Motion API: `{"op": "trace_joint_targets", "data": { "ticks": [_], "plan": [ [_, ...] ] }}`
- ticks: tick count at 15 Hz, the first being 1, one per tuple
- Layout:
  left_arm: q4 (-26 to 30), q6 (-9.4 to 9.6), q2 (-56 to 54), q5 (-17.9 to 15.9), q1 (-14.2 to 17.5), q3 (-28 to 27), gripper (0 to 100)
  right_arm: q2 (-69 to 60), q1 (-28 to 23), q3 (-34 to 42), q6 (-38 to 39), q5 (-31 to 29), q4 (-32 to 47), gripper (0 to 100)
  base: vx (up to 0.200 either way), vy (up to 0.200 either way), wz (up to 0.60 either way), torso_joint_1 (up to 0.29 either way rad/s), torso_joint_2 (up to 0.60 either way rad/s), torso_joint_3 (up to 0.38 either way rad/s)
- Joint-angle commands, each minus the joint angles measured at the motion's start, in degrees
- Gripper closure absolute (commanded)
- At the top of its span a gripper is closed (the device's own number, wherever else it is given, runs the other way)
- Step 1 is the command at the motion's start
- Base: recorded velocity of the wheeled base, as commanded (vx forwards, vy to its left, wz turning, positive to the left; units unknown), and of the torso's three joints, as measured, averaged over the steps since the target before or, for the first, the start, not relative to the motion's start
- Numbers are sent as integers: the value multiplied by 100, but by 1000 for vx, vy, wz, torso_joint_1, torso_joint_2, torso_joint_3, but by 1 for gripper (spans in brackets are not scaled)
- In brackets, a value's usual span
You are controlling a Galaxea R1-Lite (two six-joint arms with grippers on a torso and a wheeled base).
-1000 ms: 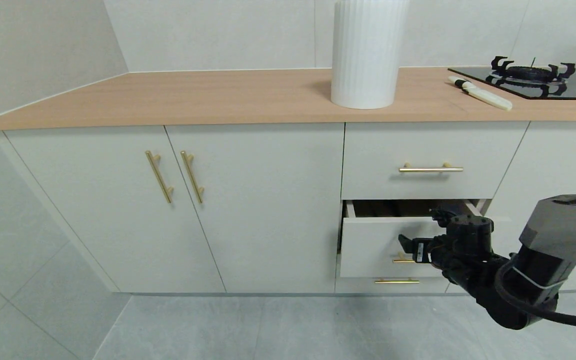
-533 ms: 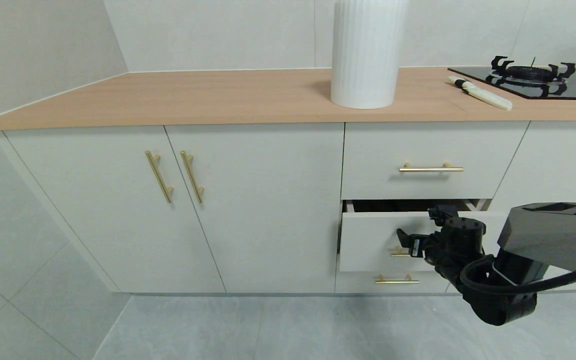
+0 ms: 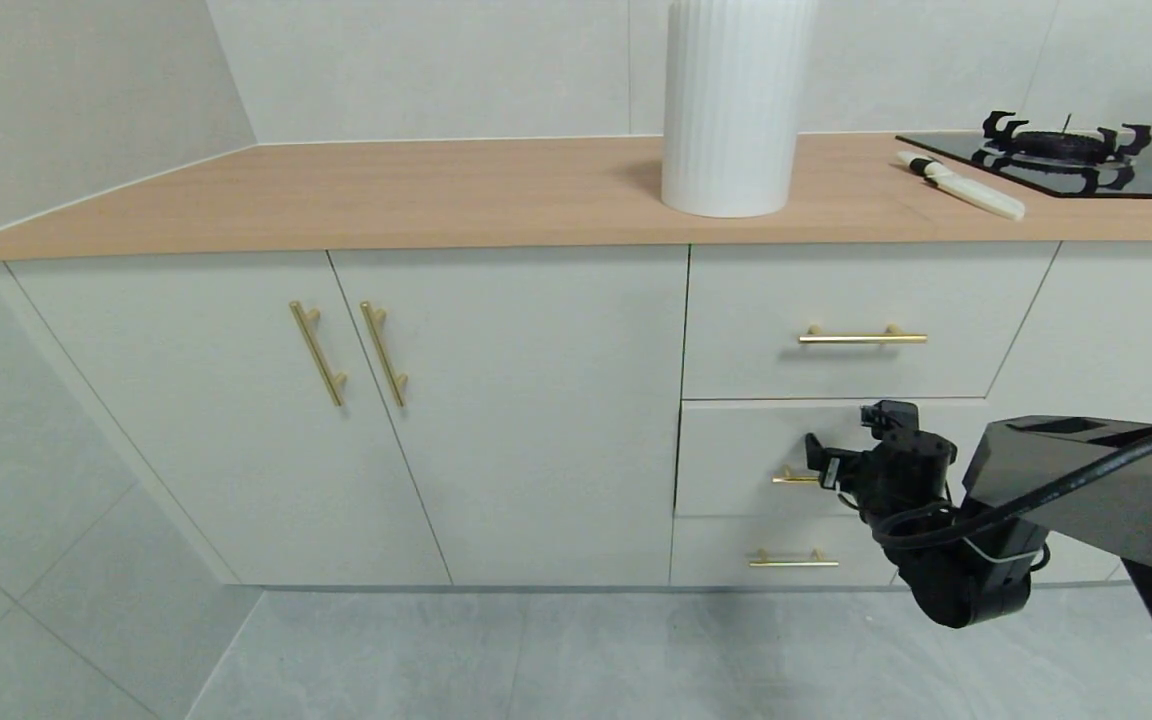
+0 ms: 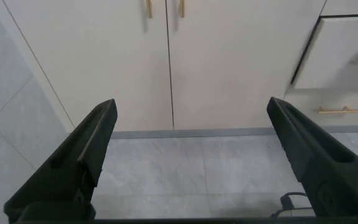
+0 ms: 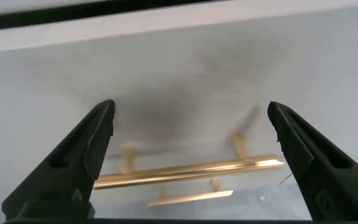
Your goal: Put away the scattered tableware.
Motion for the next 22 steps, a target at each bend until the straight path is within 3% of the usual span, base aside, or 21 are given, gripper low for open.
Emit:
{"op": "trace_joint_targets", "data": {
  "ticks": [1,5,12,14,18,22],
  "plan": [
    [0,-1,2,-2,1,0,0,220,-79,-293,-1,-65,3,0,0,0,0,0,0,0],
    [0,-1,2,-2,1,0,0,414,-150,-777,-1,-381,3,0,0,0,0,0,0,0],
    [0,-1,2,-2,1,0,0,238,-123,-557,-10,-443,-85,0,0,0,0,0,0,0],
    [0,-1,2,-2,1,0,0,-52,-106,-188,-19,-390,-68,0,0,0,0,0,0,0],
    [0,-1,2,-2,1,0,0,-1573,-9,1368,-36,5,108,0,0,0,0,0,0,0],
    [0,-1,2,-2,1,0,0,-4104,132,2941,-291,49,1470,0,0,0,0,0,0,0]
  ]
}}
